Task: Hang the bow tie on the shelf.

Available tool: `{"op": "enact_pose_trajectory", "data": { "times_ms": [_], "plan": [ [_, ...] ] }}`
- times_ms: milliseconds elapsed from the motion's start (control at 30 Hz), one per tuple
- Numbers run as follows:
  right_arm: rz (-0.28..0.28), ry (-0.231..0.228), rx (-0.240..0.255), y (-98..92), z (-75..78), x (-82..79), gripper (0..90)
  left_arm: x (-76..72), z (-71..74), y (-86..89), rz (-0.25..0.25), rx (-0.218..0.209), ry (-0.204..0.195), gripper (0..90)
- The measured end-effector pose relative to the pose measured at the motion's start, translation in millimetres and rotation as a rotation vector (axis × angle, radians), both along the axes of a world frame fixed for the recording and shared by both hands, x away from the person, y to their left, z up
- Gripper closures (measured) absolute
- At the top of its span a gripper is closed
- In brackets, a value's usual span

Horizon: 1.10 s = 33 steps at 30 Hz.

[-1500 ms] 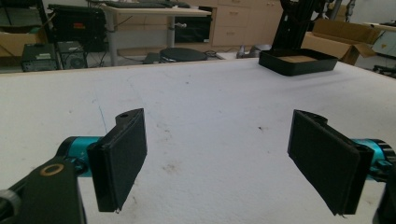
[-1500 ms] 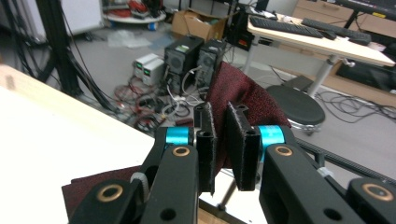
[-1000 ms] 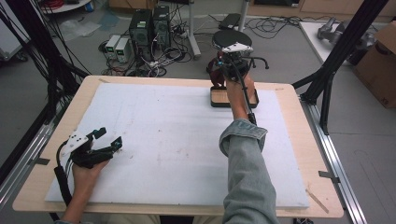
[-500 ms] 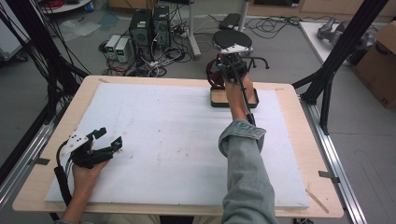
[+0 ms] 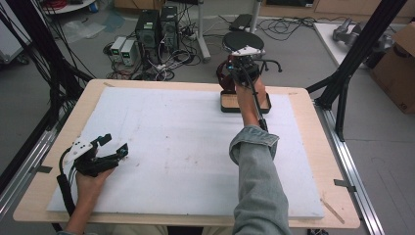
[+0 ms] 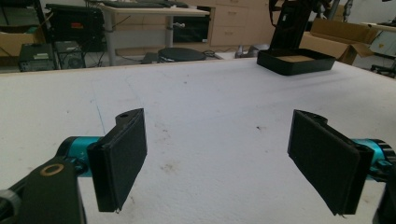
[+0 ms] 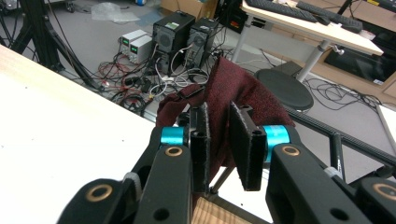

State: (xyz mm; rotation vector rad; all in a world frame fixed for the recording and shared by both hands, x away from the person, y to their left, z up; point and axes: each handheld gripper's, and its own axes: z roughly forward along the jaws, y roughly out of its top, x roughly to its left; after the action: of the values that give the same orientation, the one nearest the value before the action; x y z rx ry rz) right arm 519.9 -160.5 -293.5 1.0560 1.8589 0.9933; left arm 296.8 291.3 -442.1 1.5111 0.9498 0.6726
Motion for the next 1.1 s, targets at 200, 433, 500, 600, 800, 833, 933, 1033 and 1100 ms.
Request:
{"op": "enact_pose_trajectory", "data": {
  "times_ms": [200, 433, 500, 600, 800, 833, 933, 1033, 1100],
  "plan": [
    [-0.012, -0.002, 0.006, -1.2, 1.0, -0.8, 77.1, 0.0, 0.0, 0.0, -0.002, 0.0, 0.0, 20.0],
    [-0.01, -0.02, 0.02, -4.1, 5.8, -4.0, 75.5, -0.1, 0.0, -0.1, -0.002, -0.001, -0.001, 20.0],
    [-0.011, -0.025, 0.026, -5.3, 8.3, -5.9, 74.7, -0.1, 0.0, -0.2, -0.002, -0.001, 0.0, 20.0],
    [-0.009, -0.033, 0.043, -8.1, 12.3, -9.3, 72.4, -0.1, 0.1, -0.3, -0.001, -0.002, -0.001, 20.0],
    [-0.007, -0.056, 0.065, -15.8, 20.8, -19.1, 66.2, -0.3, 0.2, -0.6, -0.002, 0.002, 0.0, 20.0],
    [-0.002, -0.062, 0.086, -19.4, 23.2, -23.5, 63.5, -0.3, 0.2, -0.7, -0.001, 0.003, 0.0, 20.0],
    [-0.002, -0.067, 0.105, -23.6, 25.2, -28.6, 61.4, -0.2, 0.2, -0.9, 0.0, 0.003, 0.0, 20.0],
    [0.009, -0.088, 0.132, -30.8, 27.5, -37.5, 57.9, 0.3, 0.2, -1.3, 0.001, 0.003, -0.001, 20.0],
    [0.016, -0.095, 0.157, -38.7, 28.8, -47.2, 52.8, 1.1, 0.4, -1.9, 0.0, 0.004, -0.003, 20.0]
  ]
}}
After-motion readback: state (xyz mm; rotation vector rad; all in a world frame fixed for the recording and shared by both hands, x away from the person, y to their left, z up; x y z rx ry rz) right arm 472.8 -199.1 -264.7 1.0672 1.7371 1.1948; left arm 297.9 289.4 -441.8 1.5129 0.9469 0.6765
